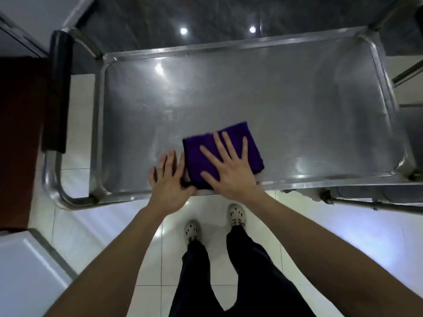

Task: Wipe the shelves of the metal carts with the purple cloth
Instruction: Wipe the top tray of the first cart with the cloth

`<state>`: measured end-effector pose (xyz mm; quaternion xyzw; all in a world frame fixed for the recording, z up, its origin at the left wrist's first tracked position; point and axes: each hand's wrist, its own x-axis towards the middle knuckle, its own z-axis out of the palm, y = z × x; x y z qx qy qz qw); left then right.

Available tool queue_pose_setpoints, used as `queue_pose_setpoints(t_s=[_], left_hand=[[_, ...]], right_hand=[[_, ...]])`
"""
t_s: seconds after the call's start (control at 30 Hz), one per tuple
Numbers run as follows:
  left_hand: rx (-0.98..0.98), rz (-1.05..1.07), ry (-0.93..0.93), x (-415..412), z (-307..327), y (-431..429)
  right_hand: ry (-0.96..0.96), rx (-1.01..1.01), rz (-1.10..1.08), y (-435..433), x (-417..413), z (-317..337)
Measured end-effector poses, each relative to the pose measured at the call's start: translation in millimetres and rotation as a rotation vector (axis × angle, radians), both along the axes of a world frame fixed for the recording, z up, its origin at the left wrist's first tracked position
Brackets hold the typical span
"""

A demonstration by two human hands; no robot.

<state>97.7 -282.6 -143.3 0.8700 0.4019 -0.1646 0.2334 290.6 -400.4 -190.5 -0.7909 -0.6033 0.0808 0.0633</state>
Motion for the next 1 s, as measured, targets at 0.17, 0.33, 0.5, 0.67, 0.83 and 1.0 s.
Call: queue_pose_setpoints(t_s=[0.17, 0.33, 0.5, 0.67, 0.83, 1.0], left_hand=[[0.085, -0.067, 0.047, -42, 43, 67], [0.107, -0.073, 0.210, -76, 41, 90], [0.175, -0.175, 0.192, -86, 44, 112], [0.168, -0.169, 0.188, -93, 36, 117], [0.159, -0.171, 0.161, -97, 34, 119], [0.164, -0.183, 0.145, -92, 45, 117]], right_hand=[[-0.005, -0.105, -0.027, -23, -31, 9], [0.031, -0.161, -0.050, 15, -82, 9], [0.023, -0.202, -0.068, 99, -66, 14], [0.090, -0.181, -0.209, 238, 12, 20], [0.094, -0.215, -0.248, 325, 34, 21], [0.089, -0.187, -0.179, 259, -17, 24]])
